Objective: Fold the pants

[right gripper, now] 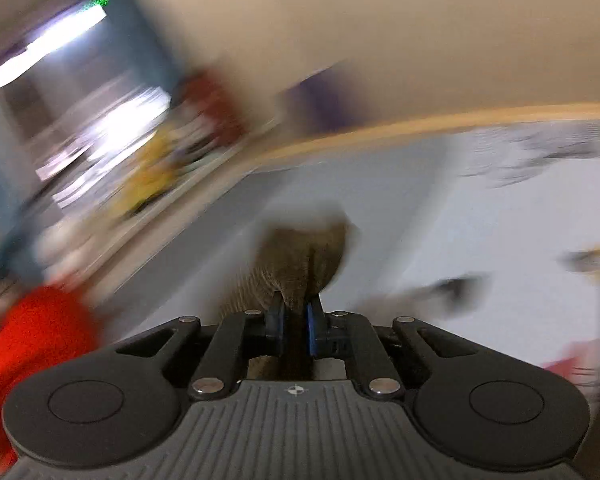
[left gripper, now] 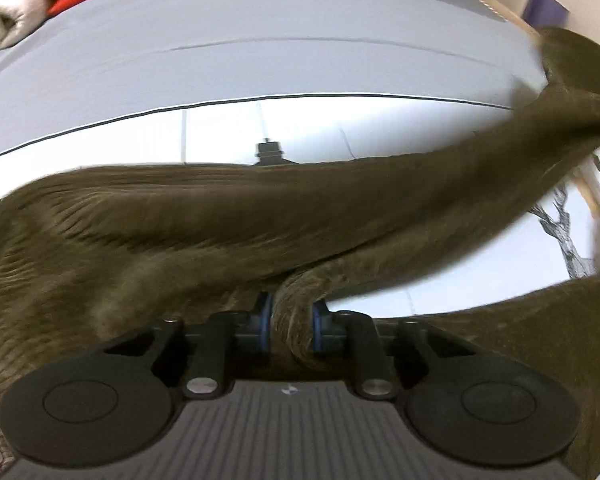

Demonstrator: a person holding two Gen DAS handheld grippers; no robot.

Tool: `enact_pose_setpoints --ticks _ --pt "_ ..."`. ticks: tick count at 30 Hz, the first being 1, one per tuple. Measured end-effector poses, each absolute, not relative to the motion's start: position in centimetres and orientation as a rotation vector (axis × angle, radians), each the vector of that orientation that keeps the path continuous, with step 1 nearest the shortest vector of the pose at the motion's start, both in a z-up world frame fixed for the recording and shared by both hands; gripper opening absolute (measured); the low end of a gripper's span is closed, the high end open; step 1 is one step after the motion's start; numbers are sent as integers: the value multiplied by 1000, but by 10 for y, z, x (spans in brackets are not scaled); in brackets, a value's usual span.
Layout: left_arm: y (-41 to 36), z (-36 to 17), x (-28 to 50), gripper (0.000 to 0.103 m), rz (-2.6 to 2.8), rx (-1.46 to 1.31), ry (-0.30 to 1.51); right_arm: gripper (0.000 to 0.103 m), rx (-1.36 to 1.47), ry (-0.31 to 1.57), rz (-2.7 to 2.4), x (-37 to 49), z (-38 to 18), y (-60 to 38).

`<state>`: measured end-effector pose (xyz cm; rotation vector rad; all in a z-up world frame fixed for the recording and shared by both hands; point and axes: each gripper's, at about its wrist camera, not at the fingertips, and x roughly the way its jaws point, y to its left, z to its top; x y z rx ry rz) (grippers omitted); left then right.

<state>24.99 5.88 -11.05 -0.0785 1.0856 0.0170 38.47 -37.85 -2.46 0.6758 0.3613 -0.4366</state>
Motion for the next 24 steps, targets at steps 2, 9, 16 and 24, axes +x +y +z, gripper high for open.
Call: enact_pose_setpoints --ticks 2,9,16,24 --pt "60 -111 249 20 22 -58 1096 12 731 597 -507 393 -68 -403" --pt "61 -108 247 15 -6 -45 1118 14 739 786 -498 394 -105 -425" --pt "65 -76 235 12 -109 -28 1080 11 778 700 -616 374 -83 -434" --pt "80 -69 221 46 -278 -43 1161 36 684 862 -803 365 -93 -437"
